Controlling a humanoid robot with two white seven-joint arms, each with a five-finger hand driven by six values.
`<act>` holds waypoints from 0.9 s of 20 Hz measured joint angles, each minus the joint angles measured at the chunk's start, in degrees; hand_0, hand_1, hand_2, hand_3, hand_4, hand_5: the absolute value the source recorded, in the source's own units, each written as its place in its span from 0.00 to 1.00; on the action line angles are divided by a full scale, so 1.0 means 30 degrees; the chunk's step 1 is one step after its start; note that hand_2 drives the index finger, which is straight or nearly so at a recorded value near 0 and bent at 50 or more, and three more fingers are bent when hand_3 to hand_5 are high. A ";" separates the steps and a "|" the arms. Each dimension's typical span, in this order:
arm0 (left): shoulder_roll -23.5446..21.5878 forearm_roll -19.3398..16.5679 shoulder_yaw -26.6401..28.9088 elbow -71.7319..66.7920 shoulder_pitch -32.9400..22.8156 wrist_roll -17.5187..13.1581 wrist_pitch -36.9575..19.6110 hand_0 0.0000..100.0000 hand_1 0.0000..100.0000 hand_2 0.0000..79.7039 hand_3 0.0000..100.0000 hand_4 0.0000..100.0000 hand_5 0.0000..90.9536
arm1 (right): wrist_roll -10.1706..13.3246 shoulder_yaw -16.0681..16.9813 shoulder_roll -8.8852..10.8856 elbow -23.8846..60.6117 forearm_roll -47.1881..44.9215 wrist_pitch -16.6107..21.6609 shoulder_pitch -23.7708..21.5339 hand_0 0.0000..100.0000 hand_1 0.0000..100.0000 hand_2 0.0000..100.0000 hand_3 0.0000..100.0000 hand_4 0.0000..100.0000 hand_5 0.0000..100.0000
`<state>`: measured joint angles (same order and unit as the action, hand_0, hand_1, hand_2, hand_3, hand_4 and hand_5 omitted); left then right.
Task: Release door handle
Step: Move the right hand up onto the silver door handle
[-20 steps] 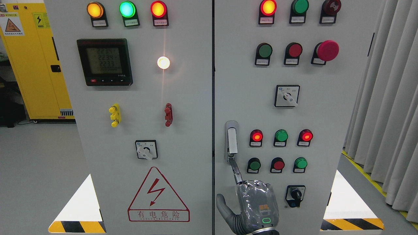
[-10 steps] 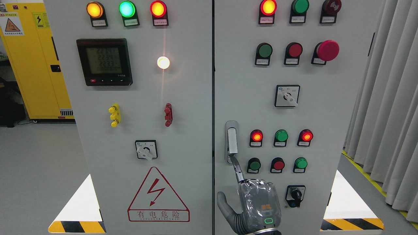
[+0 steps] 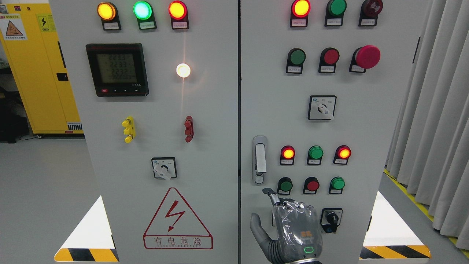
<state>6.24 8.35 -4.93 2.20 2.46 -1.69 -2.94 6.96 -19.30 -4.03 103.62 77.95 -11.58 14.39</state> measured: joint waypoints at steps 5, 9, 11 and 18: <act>0.0000 0.0000 0.0000 0.0000 0.0000 0.0000 -0.0001 0.12 0.56 0.00 0.00 0.00 0.00 | -0.0024 0.0272 0.0011 0.0233 -0.0703 0.0016 0.0049 0.32 0.51 0.85 1.00 0.98 1.00; 0.0000 0.0000 0.0001 0.0001 0.0000 0.0000 0.0000 0.12 0.56 0.00 0.00 0.00 0.00 | -0.0130 0.0416 0.0016 0.0355 -0.0964 0.0042 0.0220 0.25 0.18 0.92 1.00 1.00 1.00; 0.0000 0.0000 0.0001 0.0000 0.0000 -0.0001 -0.0001 0.12 0.56 0.00 0.00 0.00 0.00 | -0.0179 0.0457 0.0015 0.0387 -0.1106 0.0043 0.0395 0.23 0.14 0.92 1.00 1.00 1.00; -0.0001 0.0000 0.0003 0.0000 0.0000 0.0000 0.0000 0.12 0.56 0.00 0.00 0.00 0.00 | -0.0302 0.0526 -0.0041 0.0371 -0.1358 -0.0061 0.1178 0.23 0.18 0.94 1.00 1.00 1.00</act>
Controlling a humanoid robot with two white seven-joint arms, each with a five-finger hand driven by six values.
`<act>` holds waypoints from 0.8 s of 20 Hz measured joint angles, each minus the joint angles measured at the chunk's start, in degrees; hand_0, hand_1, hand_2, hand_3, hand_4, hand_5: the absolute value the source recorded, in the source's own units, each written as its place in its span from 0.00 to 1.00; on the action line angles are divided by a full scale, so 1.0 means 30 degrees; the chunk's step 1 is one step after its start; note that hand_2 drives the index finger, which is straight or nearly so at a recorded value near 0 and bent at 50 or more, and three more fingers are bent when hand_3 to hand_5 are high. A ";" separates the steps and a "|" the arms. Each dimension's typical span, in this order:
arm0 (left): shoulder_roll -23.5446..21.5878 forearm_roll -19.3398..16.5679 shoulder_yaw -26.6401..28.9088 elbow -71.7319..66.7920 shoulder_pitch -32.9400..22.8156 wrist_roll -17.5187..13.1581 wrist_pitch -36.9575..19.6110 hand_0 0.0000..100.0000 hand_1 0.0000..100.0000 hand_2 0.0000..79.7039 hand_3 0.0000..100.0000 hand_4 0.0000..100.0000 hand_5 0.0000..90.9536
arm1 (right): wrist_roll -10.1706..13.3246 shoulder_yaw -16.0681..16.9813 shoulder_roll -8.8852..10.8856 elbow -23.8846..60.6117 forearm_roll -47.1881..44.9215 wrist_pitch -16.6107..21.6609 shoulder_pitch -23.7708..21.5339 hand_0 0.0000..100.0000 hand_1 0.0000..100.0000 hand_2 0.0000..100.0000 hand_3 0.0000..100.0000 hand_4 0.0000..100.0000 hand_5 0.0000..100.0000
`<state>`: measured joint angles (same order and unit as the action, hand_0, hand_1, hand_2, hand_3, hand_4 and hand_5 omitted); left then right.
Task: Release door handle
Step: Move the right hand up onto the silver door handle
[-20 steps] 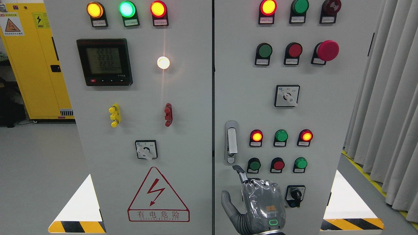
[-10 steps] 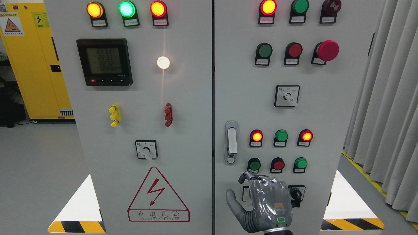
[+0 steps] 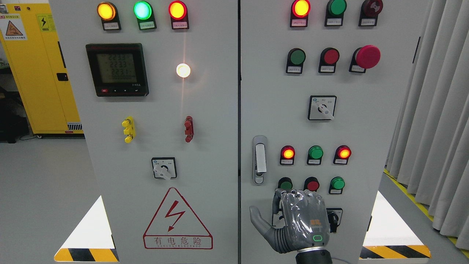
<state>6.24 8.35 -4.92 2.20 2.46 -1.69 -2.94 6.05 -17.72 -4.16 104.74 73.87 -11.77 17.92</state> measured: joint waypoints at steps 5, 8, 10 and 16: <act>0.0000 0.0000 0.0000 0.0000 0.0000 0.0000 0.0000 0.12 0.56 0.00 0.00 0.00 0.00 | -0.0472 0.0080 -0.0037 -0.0103 -0.0056 -0.0080 0.0671 0.28 0.16 0.93 1.00 1.00 1.00; 0.0000 0.0000 0.0000 0.0000 0.0000 0.0000 0.0000 0.12 0.56 0.00 0.00 0.00 0.00 | -0.0598 0.0122 -0.0069 -0.0224 -0.0078 -0.0121 0.1197 0.29 0.15 0.93 1.00 1.00 1.00; 0.0001 0.0000 0.0000 0.0000 0.0000 0.0000 0.0000 0.12 0.56 0.00 0.00 0.00 0.00 | -0.0640 0.0147 -0.0082 -0.0339 -0.0079 -0.0166 0.1525 0.29 0.20 0.93 1.00 1.00 1.00; 0.0000 0.0000 0.0000 0.0000 0.0000 0.0000 -0.0001 0.12 0.56 0.00 0.00 0.00 0.00 | -0.0697 0.0218 -0.0108 -0.0704 -0.0060 -0.0605 0.2378 0.31 0.32 0.94 1.00 1.00 1.00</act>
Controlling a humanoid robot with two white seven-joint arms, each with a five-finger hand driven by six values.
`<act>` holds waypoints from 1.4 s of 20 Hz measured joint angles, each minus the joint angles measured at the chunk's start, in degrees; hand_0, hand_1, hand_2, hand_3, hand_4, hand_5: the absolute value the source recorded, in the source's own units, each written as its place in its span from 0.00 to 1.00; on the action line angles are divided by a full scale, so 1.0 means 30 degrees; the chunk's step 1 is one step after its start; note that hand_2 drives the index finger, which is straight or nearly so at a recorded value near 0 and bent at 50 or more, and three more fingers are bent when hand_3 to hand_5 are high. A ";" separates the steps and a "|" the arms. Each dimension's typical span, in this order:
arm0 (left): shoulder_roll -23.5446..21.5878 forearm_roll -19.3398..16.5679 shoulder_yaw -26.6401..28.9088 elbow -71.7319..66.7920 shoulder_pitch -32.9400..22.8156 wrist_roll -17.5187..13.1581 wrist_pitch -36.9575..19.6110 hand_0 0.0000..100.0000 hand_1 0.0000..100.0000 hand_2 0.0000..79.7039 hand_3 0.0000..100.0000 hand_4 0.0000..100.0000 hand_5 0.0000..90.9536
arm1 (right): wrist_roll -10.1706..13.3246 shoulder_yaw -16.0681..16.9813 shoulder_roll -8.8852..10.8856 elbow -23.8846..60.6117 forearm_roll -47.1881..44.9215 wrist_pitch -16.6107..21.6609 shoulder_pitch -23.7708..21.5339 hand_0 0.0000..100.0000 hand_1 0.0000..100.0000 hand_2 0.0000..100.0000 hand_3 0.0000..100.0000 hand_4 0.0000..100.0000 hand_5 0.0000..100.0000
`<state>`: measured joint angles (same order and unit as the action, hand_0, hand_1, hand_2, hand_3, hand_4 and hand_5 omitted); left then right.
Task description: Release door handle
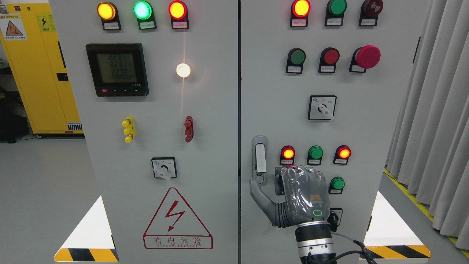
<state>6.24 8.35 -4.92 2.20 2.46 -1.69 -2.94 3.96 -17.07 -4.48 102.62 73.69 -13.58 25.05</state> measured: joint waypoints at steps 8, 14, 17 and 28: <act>0.0000 0.0000 -0.0001 0.0000 0.0000 0.0000 0.0000 0.12 0.56 0.00 0.00 0.00 0.00 | -0.0043 0.0055 -0.0015 -0.0332 -0.0018 -0.0076 0.0433 0.34 0.33 0.94 1.00 1.00 1.00; 0.0000 0.0000 -0.0001 0.0000 0.0000 0.0000 0.0000 0.12 0.56 0.00 0.00 0.00 0.00 | -0.0177 0.0049 -0.0038 -0.0515 -0.0036 -0.0078 0.0542 0.35 0.33 0.94 1.00 1.00 1.00; 0.0000 0.0000 -0.0001 0.0000 0.0000 0.0000 0.0000 0.12 0.56 0.00 0.00 0.00 0.00 | -0.0240 0.0032 -0.0061 -0.0585 -0.0039 -0.0077 0.0576 0.35 0.33 0.94 1.00 1.00 1.00; 0.0000 0.0000 0.0000 0.0000 0.0000 0.0000 0.0000 0.12 0.56 0.00 0.00 0.00 0.00 | -0.0289 -0.0043 -0.0248 -0.0726 -0.0049 -0.0029 0.0687 0.41 0.31 0.93 1.00 1.00 1.00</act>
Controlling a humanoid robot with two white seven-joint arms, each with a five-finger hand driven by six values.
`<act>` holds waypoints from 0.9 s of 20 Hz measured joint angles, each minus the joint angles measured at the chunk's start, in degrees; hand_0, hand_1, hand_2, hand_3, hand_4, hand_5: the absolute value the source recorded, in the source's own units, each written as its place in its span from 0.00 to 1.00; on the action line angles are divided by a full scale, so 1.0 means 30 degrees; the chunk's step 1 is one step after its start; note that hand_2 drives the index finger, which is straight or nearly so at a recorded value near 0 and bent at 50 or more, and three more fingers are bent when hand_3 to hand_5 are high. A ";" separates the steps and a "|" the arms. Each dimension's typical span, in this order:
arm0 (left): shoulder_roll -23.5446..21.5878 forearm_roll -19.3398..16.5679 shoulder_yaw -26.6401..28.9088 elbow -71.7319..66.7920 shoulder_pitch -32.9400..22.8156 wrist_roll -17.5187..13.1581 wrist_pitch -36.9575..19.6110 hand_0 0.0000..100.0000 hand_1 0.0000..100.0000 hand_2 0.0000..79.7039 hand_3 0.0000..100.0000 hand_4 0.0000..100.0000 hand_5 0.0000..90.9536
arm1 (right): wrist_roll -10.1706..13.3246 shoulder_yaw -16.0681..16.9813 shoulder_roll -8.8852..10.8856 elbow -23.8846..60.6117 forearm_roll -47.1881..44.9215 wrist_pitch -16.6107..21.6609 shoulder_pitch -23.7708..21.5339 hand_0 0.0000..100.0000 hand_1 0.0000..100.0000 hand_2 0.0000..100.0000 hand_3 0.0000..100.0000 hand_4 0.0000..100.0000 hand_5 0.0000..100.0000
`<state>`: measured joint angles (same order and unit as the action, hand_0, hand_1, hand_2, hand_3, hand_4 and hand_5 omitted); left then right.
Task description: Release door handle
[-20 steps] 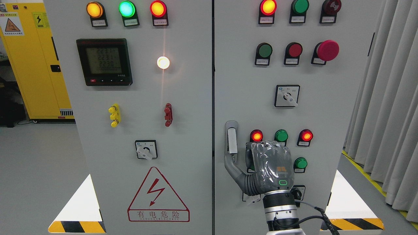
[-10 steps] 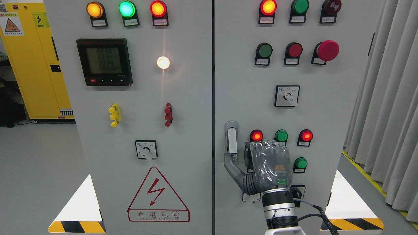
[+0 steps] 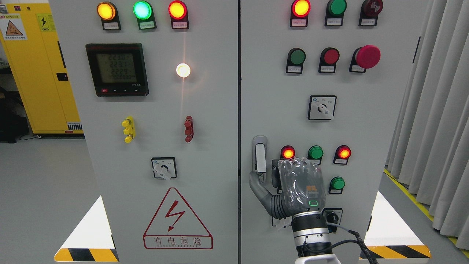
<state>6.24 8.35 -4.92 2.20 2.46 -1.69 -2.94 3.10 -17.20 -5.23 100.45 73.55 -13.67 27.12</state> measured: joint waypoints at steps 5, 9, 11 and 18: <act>0.0000 0.0000 -0.0001 0.0000 0.0000 0.0000 0.0000 0.12 0.56 0.00 0.00 0.00 0.00 | -0.0027 -0.0031 -0.0059 -0.0065 -0.0002 0.0003 0.0088 0.43 0.30 0.92 1.00 0.99 1.00; 0.0000 0.0000 -0.0001 0.0000 0.0000 0.0000 -0.0001 0.12 0.56 0.00 0.00 0.00 0.00 | -0.0077 -0.0054 -0.0139 -0.0151 0.0000 0.0003 0.0166 0.43 0.30 0.92 1.00 0.99 1.00; 0.0000 0.0000 -0.0001 0.0000 0.0000 0.0000 0.0000 0.12 0.56 0.00 0.00 0.00 0.00 | -0.0087 -0.0062 -0.0177 -0.0183 0.0002 0.0003 0.0200 0.49 0.31 0.92 1.00 0.99 1.00; 0.0000 0.0000 -0.0001 0.0000 0.0000 0.0000 0.0000 0.12 0.56 0.00 0.00 0.00 0.00 | -0.0130 -0.0063 -0.0264 -0.0250 0.0011 -0.0040 0.0249 0.65 0.32 0.92 1.00 1.00 1.00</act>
<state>6.24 8.35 -4.93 2.20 2.46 -1.69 -2.94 2.71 -17.39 -6.02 99.69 73.58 -13.79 27.86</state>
